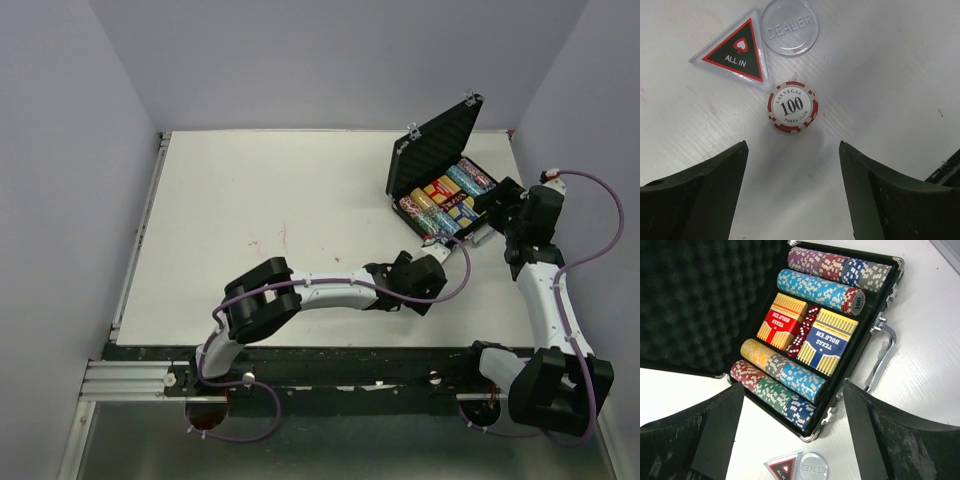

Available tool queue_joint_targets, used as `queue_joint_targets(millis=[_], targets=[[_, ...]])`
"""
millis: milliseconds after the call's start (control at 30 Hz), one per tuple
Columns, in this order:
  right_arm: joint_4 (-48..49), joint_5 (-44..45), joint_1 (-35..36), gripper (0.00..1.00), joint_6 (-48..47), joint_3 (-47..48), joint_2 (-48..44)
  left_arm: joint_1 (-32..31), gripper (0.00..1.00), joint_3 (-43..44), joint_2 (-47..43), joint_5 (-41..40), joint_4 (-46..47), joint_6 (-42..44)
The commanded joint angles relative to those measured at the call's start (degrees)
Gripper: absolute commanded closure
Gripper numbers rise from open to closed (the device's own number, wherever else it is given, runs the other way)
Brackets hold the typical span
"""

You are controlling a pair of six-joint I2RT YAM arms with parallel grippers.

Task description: Pack up texas hold em set

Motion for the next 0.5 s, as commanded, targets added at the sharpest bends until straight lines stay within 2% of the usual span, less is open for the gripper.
queue_joint_targets(millis=[0,300,467], targets=[[-0.3,-1.9,0.2,0.12,0.9,-0.9,-2.2,-0.4,0.19,4.1,3.5,0.6,-3.6,-1.3],[-0.2,-3.0,0.1,0.12,1.2,-0.9,-2.5,-0.5,0.22,10.3,9.1,-0.2,-6.8,-0.8],[0.0,-3.2,0.2,0.12,1.4,-1.0,-2.5,-0.3,0.29,11.9,10.5,-0.8,-7.7,-0.7]])
